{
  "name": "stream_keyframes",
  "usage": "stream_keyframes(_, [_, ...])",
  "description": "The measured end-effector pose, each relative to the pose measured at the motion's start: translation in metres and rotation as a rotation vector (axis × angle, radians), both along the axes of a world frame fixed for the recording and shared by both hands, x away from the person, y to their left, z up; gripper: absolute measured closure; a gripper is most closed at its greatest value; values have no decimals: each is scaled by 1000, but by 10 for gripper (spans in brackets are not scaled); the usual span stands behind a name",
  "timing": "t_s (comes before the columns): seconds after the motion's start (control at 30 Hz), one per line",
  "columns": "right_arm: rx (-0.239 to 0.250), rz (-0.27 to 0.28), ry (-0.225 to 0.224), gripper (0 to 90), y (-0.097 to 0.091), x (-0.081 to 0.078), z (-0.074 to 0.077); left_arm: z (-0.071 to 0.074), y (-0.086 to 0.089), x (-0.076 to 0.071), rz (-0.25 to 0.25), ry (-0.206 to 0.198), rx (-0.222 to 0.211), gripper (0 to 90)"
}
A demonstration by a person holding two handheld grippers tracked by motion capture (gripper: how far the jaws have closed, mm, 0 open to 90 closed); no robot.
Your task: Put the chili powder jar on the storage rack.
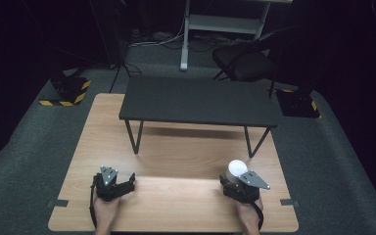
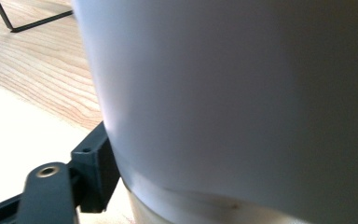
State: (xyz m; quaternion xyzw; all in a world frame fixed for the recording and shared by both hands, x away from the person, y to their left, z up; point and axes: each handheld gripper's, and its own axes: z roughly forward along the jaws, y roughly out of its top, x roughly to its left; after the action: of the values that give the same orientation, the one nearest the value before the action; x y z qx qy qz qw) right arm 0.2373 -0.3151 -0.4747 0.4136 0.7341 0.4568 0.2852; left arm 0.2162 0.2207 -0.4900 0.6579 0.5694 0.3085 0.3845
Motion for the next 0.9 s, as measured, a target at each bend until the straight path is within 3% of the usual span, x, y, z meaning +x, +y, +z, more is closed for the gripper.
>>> stream_keyframes(0.13, [8, 1, -2, 291, -2, 0, -1, 0, 0, 0, -1, -1, -2, 60])
stream_keyframes(0.5, [22, 9, -7, 297, -5, 1, -3, 0, 0, 0, -4, 1, -4, 60])
stream_keyframes(0.9, [-2, 30, 4, 298, -6, 5, 3, 0, 2, 0, -8, -1, -17, 60])
